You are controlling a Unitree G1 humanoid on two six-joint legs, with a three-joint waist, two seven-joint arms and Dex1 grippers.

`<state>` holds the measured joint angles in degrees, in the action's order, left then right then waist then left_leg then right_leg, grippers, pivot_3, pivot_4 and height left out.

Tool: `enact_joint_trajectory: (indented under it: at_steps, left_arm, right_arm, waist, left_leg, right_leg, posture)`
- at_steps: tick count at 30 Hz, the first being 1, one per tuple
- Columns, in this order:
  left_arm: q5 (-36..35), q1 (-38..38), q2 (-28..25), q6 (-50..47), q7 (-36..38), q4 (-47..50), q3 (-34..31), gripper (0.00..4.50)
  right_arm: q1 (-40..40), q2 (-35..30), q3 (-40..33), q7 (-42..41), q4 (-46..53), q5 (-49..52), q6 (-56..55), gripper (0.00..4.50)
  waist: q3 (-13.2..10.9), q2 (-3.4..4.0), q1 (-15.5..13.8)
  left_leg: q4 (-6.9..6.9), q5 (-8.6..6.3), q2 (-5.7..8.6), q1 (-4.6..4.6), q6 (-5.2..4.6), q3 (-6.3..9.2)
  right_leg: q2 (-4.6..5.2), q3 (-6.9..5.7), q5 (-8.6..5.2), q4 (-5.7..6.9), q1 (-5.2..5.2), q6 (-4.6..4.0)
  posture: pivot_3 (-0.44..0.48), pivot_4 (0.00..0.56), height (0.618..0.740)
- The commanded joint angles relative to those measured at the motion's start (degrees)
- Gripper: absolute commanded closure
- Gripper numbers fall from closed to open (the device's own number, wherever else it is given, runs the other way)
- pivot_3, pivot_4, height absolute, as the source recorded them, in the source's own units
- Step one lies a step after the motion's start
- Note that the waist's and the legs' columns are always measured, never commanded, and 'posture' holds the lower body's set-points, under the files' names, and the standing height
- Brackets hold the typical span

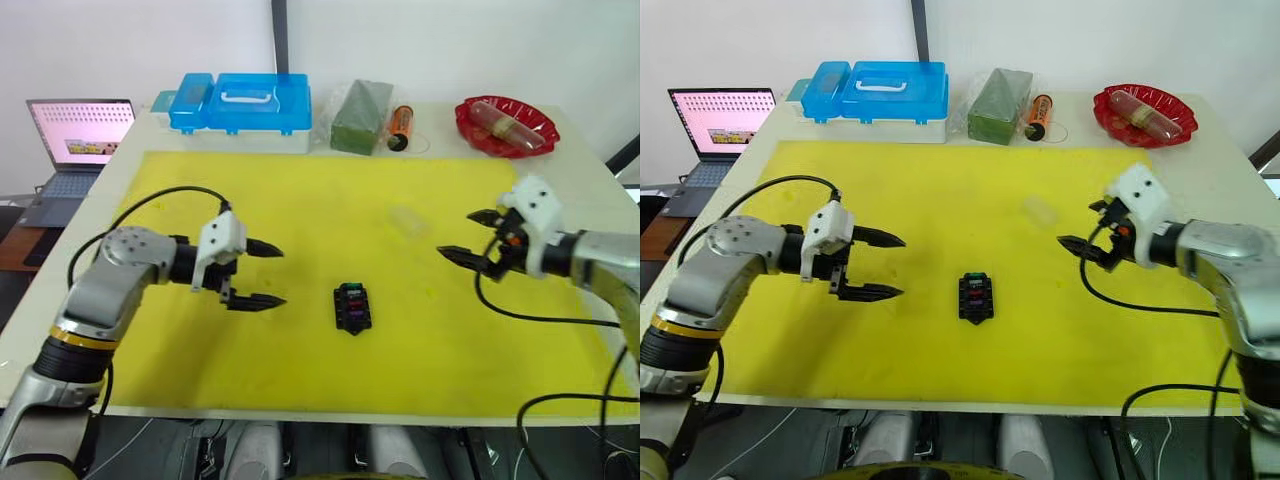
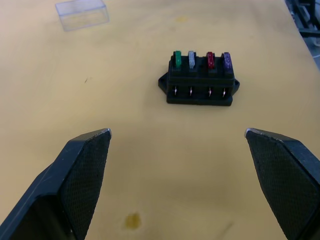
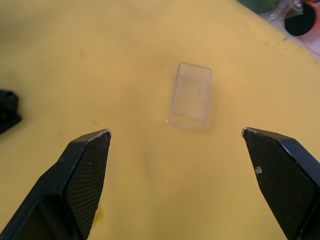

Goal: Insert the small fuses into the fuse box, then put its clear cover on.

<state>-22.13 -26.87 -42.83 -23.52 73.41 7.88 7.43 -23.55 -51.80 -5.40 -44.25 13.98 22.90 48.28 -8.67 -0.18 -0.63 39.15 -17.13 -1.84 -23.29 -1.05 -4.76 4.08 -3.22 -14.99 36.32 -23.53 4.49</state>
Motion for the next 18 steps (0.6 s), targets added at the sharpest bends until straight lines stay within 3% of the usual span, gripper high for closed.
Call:
enact_joint_trajectory:
  at_steps: [1, 9, 14, 18]
  left_arm:
    - [-0.05, 0.73, 0.7, 0.19, -1.5, 3.05, 0.2, 0.0]
    - [0.86, 2.64, 2.35, 0.38, -4.8, 5.75, 1.51, 0.0]
    - [1.11, 4.23, 2.57, 0.37, -6.63, 7.9, 1.95, 0.0]
    - [0.85, 5.49, 2.44, 0.26, -7.49, 9.27, 1.81, 0.0]
  right_arm:
    - [-8.08, 3.8, 4.78, 1.4, -9.69, -4.01, -2.83, 0.04]
    - [-22.26, 12.69, 11.13, 0.09, -32.3, -9.54, -9.1, 0.04]
    - [-26.58, 15.84, 13.01, -0.93, -42.33, -12.85, -12.08, 0.04]
    - [-27.15, 16.56, 12.58, -1.76, -44.47, -13.51, -11.98, 0.04]
  waist:
    - [0.0, 0.0, 0.0]
    - [-0.02, 0.03, 0.02]
    - [-0.02, 0.04, 0.17]
    - [-0.02, 0.06, 0.14]
  left_leg:
    - [0.0, 0.0, 0.0, 0.0, 0.0, 0.0]
    - [0.01, 0.02, 0.01, 0.01, 0.02, -0.07]
    - [0.01, 0.02, 0.01, 0.0, 0.03, -0.08]
    - [0.01, 0.03, 0.0, 0.0, 0.04, -0.06]
  right_leg:
    - [0.0, -0.01, 0.0, 0.0, 0.0, 0.0]
    - [0.01, 0.04, 0.02, 0.01, -0.01, 0.0]
    - [0.03, 0.04, 0.02, 0.01, -0.01, 0.0]
    - [0.03, 0.03, 0.02, 0.02, -0.01, 0.0]
  posture:
    - [0.0, 0.15, 0.74]
    - [0.0, 0.15, 0.74]
    - [0.0, 0.15, 0.74]
    - [0.0, 0.15, 0.74]
